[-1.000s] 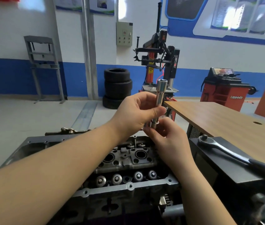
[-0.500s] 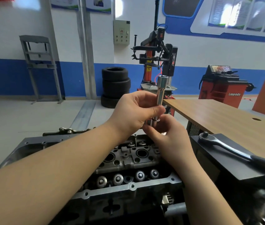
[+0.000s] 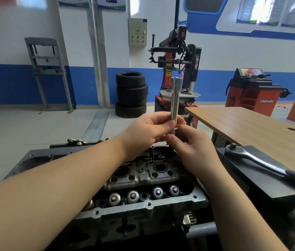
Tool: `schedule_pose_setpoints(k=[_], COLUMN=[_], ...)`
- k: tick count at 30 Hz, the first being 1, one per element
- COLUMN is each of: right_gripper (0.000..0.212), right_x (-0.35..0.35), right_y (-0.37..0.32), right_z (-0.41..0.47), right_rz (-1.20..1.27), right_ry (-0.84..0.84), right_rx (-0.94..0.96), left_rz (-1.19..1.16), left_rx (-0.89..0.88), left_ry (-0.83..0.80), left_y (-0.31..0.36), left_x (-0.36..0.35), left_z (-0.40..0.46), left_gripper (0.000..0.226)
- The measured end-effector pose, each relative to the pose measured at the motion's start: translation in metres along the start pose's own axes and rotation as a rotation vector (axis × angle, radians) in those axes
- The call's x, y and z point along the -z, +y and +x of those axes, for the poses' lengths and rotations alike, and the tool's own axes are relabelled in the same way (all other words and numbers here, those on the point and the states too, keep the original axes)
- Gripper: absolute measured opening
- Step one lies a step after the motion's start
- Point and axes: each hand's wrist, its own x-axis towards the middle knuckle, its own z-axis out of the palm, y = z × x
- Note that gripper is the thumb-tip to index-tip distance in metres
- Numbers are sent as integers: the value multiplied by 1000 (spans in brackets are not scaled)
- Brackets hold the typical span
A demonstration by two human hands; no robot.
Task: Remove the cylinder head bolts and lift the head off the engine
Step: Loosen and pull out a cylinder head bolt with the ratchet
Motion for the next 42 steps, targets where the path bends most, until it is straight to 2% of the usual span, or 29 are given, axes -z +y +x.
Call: schedule_pose_setpoints(k=[2, 4, 5, 7, 12, 15, 18, 20, 23, 25, 27, 30, 32, 35, 37, 39, 41, 42], right_gripper=[12, 19, 21, 23, 27, 35, 31, 27, 15, 19, 29, 44, 50, 43, 55, 63, 61, 59], right_x=[0, 5, 8, 13, 20, 12, 6, 9, 24, 33, 33, 12, -9, -24, -24, -24, -19, -13], right_y=[-2, -8, -13, -27, -72, -83, -89, -91, -83, -76, -73, -77, -78, -78, -78, -79, -74, -69], right_z=[-3, -4, -3, 6, 47, 59, 67, 77, 87, 90, 88, 74, 66, 63, 72, 80, 85, 87], right_rz=[206, 436, 472, 484, 723, 723, 819, 830, 902, 951, 938, 756, 612, 467, 426, 422, 511, 584], right_ry=[106, 320, 397, 410, 164, 205, 202, 63, -341, -423, -299, 138, 346, 517, 514, 417, 256, 108], right_rx=[-48, -92, -74, -21, -117, -180, -265, -325, -268, -261, -351, -435, -381, -243, -191, -210, -259, -272], left_rz=[32, 64, 75, 88, 50, 35, 16, -34, 35, 106, 147, 172, 249, 353, 333, 263, 172, 134], left_rx=[-15, -8, -1, 0, -23, -23, -2, 48, 103, 103, 91, 76, 44, 30, 34, 49, 88, 116], left_ry=[14, 40, 53, 72, 142, 133, 59, 2, -70, -69, -17, 45, 82, 97, 94, 75, 33, 8], left_y=[0, 0, 0, 2, 2, 1, 3, 2, 2, 3, 6, 8, 5, 3, 3, 4, 5, 3], left_x=[-2, -4, -4, -6, -12, -12, -9, -4, -2, -4, -6, -14, -17, -16, -12, -5, 0, 2], left_z=[-1, -1, -1, -1, -1, 0, 0, -2, -6, -8, -8, -6, -5, -4, -4, -6, -9, -9], left_gripper=[26, 27, 26, 26, 23, 24, 22, 25, 25, 23, 22, 24, 14, 33, 27, 14, 20, 24])
